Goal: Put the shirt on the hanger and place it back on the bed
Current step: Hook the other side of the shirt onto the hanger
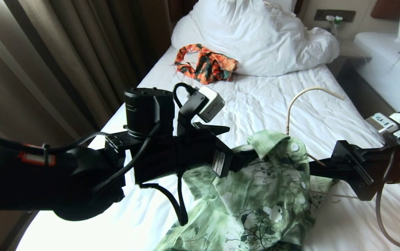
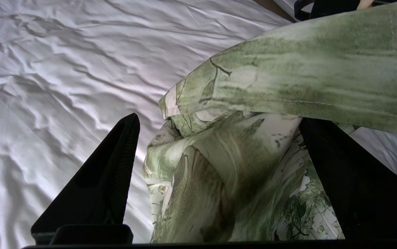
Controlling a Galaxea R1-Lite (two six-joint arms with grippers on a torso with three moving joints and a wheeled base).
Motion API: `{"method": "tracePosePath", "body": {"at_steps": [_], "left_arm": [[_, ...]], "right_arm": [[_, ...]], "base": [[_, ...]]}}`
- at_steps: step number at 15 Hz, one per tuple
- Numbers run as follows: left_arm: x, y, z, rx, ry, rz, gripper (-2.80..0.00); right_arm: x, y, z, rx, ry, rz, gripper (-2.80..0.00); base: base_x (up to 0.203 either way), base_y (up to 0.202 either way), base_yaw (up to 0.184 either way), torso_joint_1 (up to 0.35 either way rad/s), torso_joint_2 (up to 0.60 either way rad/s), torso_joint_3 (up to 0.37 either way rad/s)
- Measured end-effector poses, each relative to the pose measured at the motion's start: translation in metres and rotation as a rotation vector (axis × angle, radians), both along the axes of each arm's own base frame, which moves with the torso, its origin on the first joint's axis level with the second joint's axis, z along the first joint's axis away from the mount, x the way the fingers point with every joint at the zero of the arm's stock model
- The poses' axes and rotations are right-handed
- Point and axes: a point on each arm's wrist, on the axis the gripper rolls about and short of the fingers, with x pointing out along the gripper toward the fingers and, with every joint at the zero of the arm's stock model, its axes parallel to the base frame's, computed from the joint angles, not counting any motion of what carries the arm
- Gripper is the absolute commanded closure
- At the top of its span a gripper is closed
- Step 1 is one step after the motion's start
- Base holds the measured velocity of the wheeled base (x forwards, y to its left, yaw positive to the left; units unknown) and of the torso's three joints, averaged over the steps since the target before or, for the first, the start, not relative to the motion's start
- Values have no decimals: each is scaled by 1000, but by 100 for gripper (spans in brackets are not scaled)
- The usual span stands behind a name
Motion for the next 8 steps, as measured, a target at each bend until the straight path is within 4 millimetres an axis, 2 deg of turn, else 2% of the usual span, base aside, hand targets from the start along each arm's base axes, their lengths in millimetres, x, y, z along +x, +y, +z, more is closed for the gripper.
{"method": "tracePosePath", "body": {"at_steps": [3, 8], "left_arm": [[-4, -11, -8, 15, 20, -29, -280], [-9, -22, -11, 18, 27, -62, -280]], "right_arm": [[0, 1, 0, 0, 1, 3, 0], [-1, 1, 0, 0, -1, 5, 0]], "base": [[0, 0, 0, 0, 0, 0], [0, 0, 0, 0, 0, 0]]}}
